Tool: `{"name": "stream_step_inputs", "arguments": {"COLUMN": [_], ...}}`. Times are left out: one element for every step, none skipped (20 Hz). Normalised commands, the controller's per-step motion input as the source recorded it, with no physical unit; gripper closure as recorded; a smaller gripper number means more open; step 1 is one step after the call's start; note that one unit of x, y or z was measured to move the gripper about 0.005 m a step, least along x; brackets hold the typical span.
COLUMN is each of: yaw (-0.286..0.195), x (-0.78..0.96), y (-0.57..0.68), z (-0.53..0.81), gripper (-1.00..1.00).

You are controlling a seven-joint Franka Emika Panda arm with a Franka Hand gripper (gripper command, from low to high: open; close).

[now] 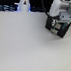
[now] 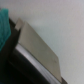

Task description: Open the kcup holder, insert the kcup into the holder, and close the kcup holder

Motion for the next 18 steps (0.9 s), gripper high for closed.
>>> {"name": "stream_step_inputs", "arguments": {"yaw": [0.09, 0.096, 0.109, 0.12, 0.125, 0.132, 0.119, 0.095, 0.053, 0.026, 0.03, 0.023, 0.009, -0.003, -0.008, -0.003, -0.017, -0.002], "x": [-0.83, -0.77, -0.69, -0.65, -0.64, -0.59, -0.48, -0.37, -0.28, 0.01, 0.02, 0.01, 0.0, 0.02, 0.05, 0.02, 0.01, 0.02], "y": [0.36, 0.37, 0.38, 0.39, 0.39, 0.38, 0.4, 0.38, 0.35, 0.2, 0.2, 0.19, 0.16, 0.08, 0.03, 0.0, 0.02, 0.01], "z": [0.0, 0.0, 0.01, 0.01, 0.01, 0.02, 0.08, 0.25, 0.22, 1.0, 1.0, 1.0, 1.0, 0.54, 0.27, 0.04, 0.0, 0.01], "gripper": [-1.0, -1.0, -1.0, -1.0, -1.0, -1.0, -1.0, -1.0, -1.0, -1.0, -1.0, -1.0, -1.0, -1.0, -1.0, -1.0, -1.0, -1.0]}}
